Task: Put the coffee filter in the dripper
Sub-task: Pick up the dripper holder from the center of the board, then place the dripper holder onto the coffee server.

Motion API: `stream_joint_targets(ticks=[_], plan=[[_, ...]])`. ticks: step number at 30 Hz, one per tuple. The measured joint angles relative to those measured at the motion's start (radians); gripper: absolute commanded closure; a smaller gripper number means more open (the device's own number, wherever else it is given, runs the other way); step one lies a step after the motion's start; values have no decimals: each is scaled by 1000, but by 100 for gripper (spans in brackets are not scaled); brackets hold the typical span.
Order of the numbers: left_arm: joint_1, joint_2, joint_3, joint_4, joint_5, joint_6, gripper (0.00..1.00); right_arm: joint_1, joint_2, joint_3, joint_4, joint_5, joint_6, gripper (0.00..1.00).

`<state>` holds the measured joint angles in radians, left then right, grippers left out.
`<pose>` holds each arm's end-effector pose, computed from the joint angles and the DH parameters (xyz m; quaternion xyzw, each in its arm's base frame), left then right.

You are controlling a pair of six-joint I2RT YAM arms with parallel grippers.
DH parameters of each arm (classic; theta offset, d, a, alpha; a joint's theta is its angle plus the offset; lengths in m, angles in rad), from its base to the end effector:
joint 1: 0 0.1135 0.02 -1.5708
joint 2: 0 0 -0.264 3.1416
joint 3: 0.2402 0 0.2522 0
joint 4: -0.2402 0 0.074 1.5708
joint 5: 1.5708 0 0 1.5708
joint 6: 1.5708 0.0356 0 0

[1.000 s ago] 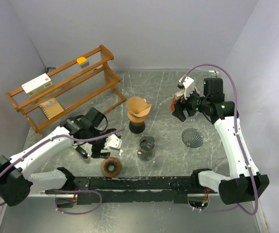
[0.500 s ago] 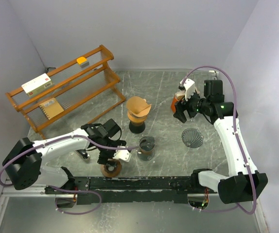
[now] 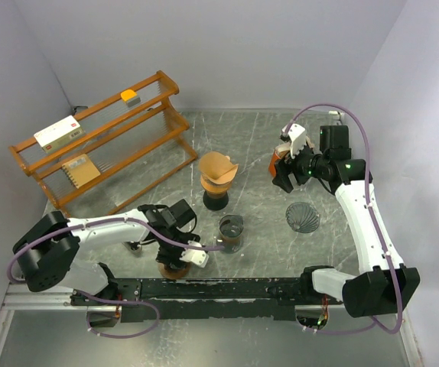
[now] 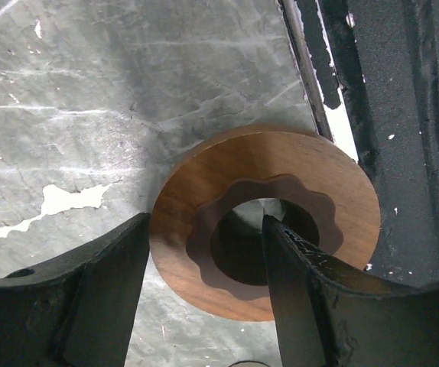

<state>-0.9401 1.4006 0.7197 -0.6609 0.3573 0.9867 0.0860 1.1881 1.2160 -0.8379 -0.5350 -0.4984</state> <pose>0.1243 -0.1913 0.1616 0.8144 0.5413 -0.1739 0.1165 0.2343 0.0384 0.3494 -0.3519 0.8293 0.1669 0.4008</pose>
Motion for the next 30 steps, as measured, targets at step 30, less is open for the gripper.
stream_joint_targets(ticks=[30], plan=[[-18,71,695,-264,78,-16,66,-55,6,-7,2,-16,0,20]])
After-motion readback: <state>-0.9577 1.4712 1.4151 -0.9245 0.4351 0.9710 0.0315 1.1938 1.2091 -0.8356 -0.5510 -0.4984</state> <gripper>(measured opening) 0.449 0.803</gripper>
